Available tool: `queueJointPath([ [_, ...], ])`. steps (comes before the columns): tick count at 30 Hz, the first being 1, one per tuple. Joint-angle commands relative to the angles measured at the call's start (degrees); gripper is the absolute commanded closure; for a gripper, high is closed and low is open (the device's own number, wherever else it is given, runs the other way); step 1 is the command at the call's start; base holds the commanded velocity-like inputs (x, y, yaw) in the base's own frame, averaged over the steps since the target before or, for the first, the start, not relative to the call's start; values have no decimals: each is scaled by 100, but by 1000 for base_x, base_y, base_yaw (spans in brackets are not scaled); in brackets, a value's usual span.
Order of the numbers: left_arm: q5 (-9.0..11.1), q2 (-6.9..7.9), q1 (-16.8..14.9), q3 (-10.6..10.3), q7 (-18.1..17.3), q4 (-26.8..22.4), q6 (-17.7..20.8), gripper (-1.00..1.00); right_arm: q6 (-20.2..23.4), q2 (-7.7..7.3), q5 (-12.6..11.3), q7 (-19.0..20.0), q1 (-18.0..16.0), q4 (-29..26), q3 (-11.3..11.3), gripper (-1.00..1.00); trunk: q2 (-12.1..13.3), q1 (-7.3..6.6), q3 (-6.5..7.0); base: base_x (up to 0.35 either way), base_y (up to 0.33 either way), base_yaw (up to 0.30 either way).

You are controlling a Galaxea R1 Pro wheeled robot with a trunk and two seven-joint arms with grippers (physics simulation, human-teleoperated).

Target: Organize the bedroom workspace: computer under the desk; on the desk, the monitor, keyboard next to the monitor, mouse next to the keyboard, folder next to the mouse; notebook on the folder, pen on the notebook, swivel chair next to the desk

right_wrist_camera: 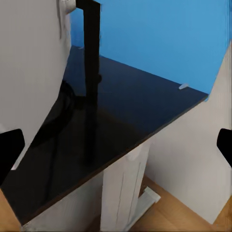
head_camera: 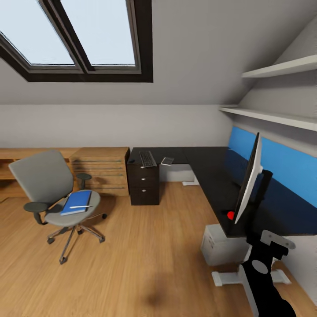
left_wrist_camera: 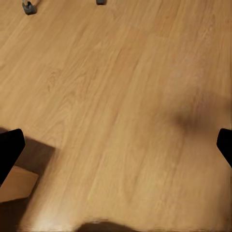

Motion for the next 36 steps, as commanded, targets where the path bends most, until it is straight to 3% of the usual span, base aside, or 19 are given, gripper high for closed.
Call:
queueJointPath([
  [1, 56, 7, -3, -37, 38, -10, -36, -100, 4, 3, 33, 0, -3, 2, -5, -100, -5, -1, -6, -125, -262, 0],
  [3, 53, 4, -3, -39, 41, -10, -36, -100, -9, -1, 30, 34, -3, 18, 0, -100, -5, -1, -6, -90, -285, 0],
  [6, 50, 7, -3, -39, 45, -10, -36, -100, -30, -6, 20, 379, -3, 112, 33, -100, -5, -1, -6, -37, -321, 0],
  [10, 49, 8, -3, -35, 35, -10, -36, -100, -36, -1, 7, 1161, -3, 160, 48, -100, -5, -1, -6, -10, -336, 0],
  [15, 62, 9, -3, -31, 24, -10, -36, -100, -33, 12, 0, 1318, -3, 173, 55, -100, -5, -1, -6, -2, -181, 0],
  [36, 82, 17, -3, -9, 47, 32, -35, -100, -50, 28, 10, 1309, -3, 199, 75, -100, -5, -1, -13, 86, -279, 0],
])
